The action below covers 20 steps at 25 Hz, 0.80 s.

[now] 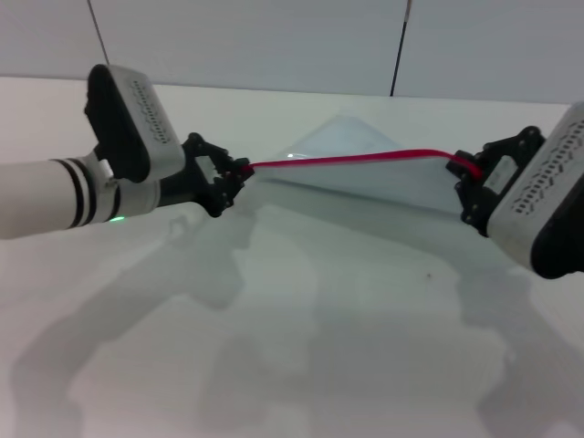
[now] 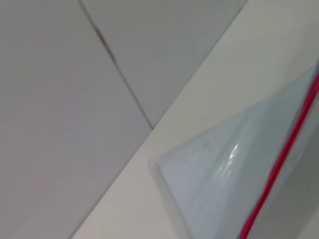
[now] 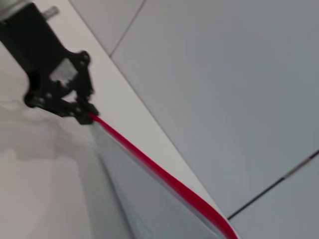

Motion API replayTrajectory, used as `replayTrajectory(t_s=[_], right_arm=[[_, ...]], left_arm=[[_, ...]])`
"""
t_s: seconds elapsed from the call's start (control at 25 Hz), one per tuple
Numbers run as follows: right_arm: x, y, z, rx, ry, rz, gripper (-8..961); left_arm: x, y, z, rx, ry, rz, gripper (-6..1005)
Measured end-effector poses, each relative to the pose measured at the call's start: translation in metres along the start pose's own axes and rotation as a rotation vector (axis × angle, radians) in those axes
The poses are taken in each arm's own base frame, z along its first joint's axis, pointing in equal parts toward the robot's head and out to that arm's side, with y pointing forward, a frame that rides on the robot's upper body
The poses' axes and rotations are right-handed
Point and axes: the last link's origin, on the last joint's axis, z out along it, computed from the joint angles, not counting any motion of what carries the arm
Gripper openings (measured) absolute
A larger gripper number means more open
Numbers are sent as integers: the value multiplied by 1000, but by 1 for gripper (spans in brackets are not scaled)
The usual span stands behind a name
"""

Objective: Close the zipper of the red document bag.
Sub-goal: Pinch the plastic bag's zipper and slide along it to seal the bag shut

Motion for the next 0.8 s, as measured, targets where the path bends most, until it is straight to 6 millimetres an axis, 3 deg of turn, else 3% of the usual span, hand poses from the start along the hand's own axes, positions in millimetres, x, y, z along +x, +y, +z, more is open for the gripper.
replayTrajectory(t_s=[0.36,0.8], right_arm=[[9,-11,-6,51,12,27,38],[38,-41,-5,143,73,169,37]], left_arm=[[-13,-6,-10,35,-12,-40,159],[3,-20,-9,120,82,-149,218]])
